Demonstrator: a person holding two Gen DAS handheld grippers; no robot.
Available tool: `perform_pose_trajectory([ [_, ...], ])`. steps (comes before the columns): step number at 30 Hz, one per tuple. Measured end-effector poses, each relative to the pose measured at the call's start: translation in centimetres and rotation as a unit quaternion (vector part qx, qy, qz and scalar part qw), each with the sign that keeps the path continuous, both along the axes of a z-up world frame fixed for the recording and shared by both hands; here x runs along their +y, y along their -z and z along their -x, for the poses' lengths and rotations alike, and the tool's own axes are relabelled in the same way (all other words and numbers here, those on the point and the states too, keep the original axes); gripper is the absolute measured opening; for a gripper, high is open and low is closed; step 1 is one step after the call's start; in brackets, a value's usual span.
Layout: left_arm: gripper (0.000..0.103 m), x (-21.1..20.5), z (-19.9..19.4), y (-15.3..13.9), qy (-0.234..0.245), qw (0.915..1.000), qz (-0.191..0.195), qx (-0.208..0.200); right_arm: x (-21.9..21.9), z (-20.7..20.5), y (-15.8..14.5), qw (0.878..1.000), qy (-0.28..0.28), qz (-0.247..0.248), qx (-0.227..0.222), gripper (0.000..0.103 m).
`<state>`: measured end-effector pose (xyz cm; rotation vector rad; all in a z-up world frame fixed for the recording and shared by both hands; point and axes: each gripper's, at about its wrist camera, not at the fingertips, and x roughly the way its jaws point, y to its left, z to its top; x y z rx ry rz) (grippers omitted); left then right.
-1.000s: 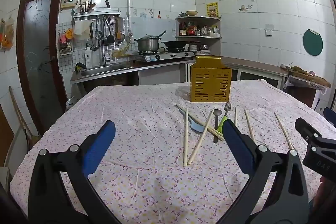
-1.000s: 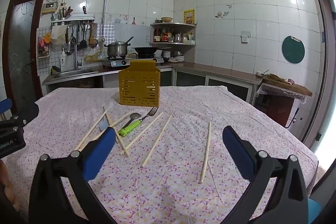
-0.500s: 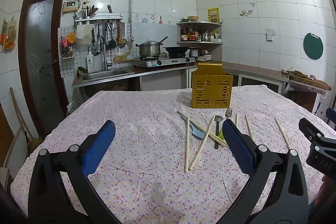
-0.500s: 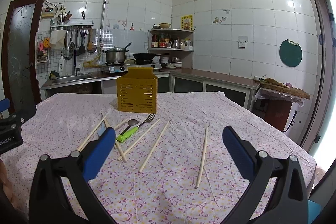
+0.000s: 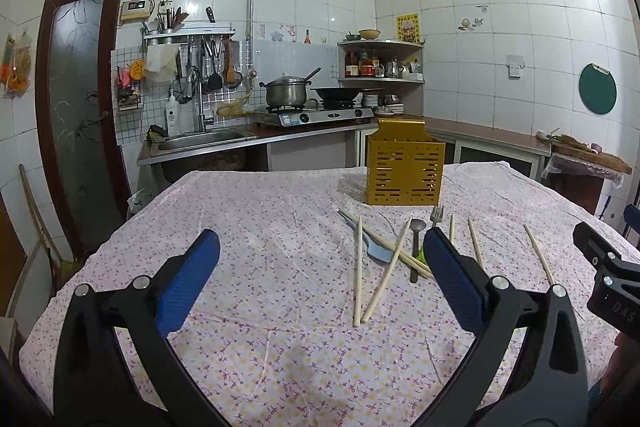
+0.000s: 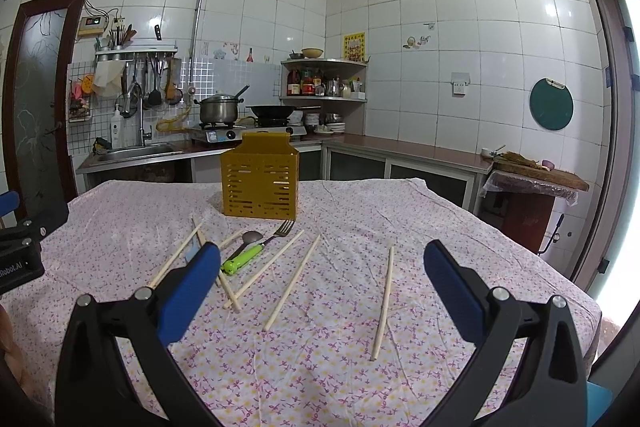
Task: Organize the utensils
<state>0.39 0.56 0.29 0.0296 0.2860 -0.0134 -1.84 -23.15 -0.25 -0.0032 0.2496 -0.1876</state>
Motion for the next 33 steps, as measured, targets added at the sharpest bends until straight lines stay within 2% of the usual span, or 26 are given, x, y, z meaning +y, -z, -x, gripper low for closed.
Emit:
perform_pose_trajectory([
  [33, 0.098, -0.31, -0.17, -0.01, 0.0, 1.0, -0.004, 0.004, -0.46, -0.25, 0.55, 1.0, 0.0, -0.006, 0.004, 0.099],
])
